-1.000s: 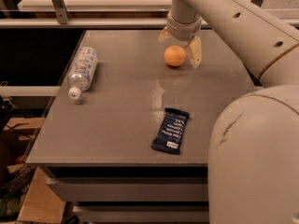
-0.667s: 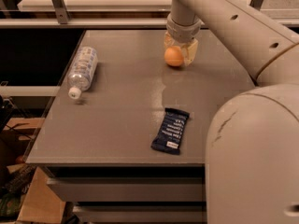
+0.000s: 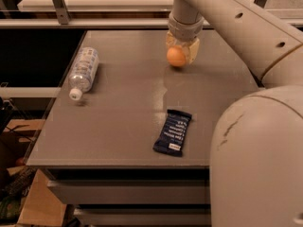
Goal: Move orange near blue plastic bottle
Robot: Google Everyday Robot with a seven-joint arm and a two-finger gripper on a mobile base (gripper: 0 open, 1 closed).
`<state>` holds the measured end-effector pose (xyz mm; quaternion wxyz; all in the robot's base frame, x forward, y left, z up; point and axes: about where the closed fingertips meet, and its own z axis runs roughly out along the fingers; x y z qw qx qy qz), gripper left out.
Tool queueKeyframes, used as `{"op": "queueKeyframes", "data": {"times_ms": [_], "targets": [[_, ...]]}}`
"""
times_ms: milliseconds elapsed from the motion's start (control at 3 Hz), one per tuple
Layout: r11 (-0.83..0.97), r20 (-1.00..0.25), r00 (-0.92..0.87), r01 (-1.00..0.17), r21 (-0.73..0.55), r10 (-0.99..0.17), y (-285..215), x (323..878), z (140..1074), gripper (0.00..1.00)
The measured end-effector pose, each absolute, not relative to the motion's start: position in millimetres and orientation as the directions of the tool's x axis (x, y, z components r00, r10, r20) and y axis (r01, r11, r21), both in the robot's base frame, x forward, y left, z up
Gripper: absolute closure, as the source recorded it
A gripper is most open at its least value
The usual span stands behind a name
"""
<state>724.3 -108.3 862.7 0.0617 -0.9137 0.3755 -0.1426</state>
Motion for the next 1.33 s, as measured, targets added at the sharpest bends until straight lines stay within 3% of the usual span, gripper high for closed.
{"op": "queueKeyframes", "data": {"times_ms": [333,667,1333], "targets": [[-0.756,0.219,0.724,-0.61,-0.239,-0.654,-89,715,878,1.0],[-0.836,0.23,0.808,-0.493,-0.24,-0.542,-45,697,887,1.0],[-0.845,0.231,0.819,-0.473,-0.248,-0.526,-36,698,887,1.0]]}}
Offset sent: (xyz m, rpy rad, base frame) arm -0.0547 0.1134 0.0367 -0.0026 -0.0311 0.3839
